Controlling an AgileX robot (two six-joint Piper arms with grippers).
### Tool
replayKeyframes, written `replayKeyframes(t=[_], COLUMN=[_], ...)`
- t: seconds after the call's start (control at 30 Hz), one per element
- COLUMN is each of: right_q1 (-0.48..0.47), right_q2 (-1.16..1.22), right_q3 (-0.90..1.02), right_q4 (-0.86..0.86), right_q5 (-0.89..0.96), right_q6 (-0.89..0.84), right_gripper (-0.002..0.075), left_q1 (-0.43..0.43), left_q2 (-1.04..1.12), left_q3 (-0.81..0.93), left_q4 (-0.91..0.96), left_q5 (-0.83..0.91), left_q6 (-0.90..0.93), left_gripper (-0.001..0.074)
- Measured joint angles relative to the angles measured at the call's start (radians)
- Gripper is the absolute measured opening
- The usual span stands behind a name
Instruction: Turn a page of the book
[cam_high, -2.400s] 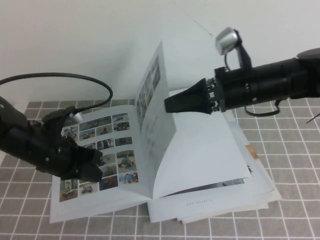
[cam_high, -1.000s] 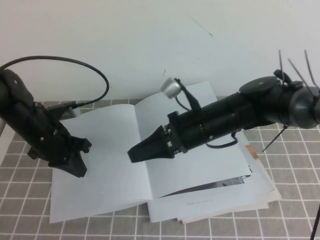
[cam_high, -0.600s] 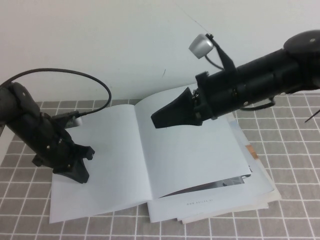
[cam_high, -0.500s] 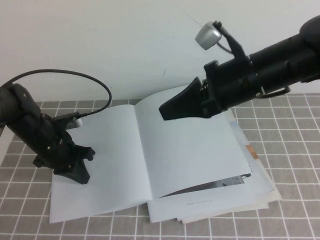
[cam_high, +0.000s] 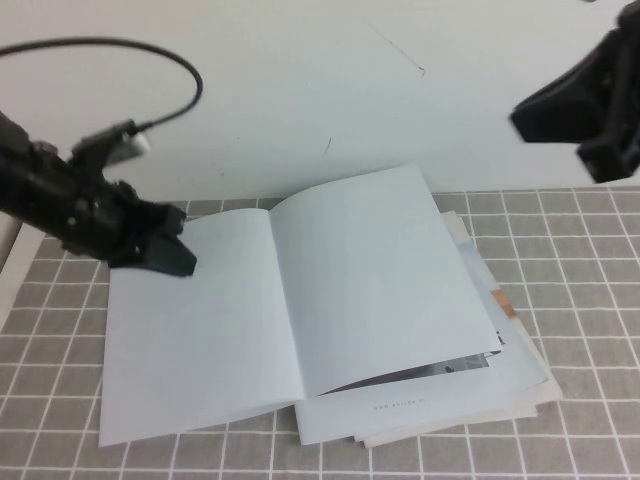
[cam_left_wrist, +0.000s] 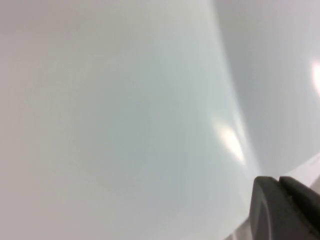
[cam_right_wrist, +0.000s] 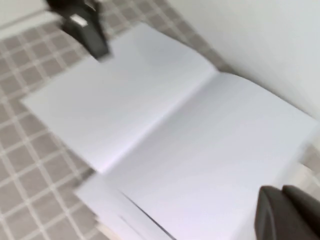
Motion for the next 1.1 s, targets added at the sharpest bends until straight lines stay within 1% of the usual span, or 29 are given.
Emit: replayKeyframes(t=[0.1, 0.17, 0.23, 0.33, 0.5, 0.67, 0.8, 0.87, 0.97, 1.1], right_q1=[0.000, 0.000, 0.000, 0.000, 0.000, 0.000, 0.000, 0.000, 0.000, 0.000], right_q2=[-0.088, -0.139, -0.195, -0.267, -0.390, -0.545, -0.684, -0.744, -0.831, -0.974], right_q3=[0.000, 0.000, 0.000, 0.000, 0.017, 0.132, 0.292, 0.372, 0.497, 0.667], right_q4=[-0.188, -0.277, -0.352, -0.415, -0.438, -0.438, -0.438, -0.438, -0.428, -0.399], right_q5=[0.022, 0.050, 0.086, 0.127, 0.166, 0.135, 0.042, -0.011, -0.103, -0.252], right_q6=[0.142, 0.219, 0.276, 0.326, 0.347, 0.373, 0.416, 0.424, 0.428, 0.427], right_gripper=[0.0001, 0.0000, 0.0000, 0.0000, 0.0000, 0.0000, -0.0001, -0.0001, -0.0001, -0.0001], left_q1=[0.000, 0.000, 0.000, 0.000, 0.000, 0.000, 0.000, 0.000, 0.000, 0.000], left_q2=[-0.159, -0.272, -0.377, -0.542, -0.828, -1.144, -1.412, -1.521, -1.647, -1.787], left_q3=[0.000, 0.000, 0.000, 0.000, 0.004, 0.089, 0.228, 0.301, 0.415, 0.532], left_q4=[-0.015, -0.017, -0.006, 0.027, 0.118, 0.179, 0.222, 0.256, 0.301, 0.317], left_q5=[0.012, 0.031, 0.053, 0.073, 0.093, 0.038, -0.075, -0.099, -0.118, -0.197], left_q6=[0.019, 0.030, 0.038, 0.029, -0.023, -0.098, -0.148, -0.160, -0.162, -0.163], left_gripper=[-0.0004, -0.0004, -0.0004, -0.0004, -0.0004, -0.0004, -0.0004, -0.0004, -0.0004, -0.0004])
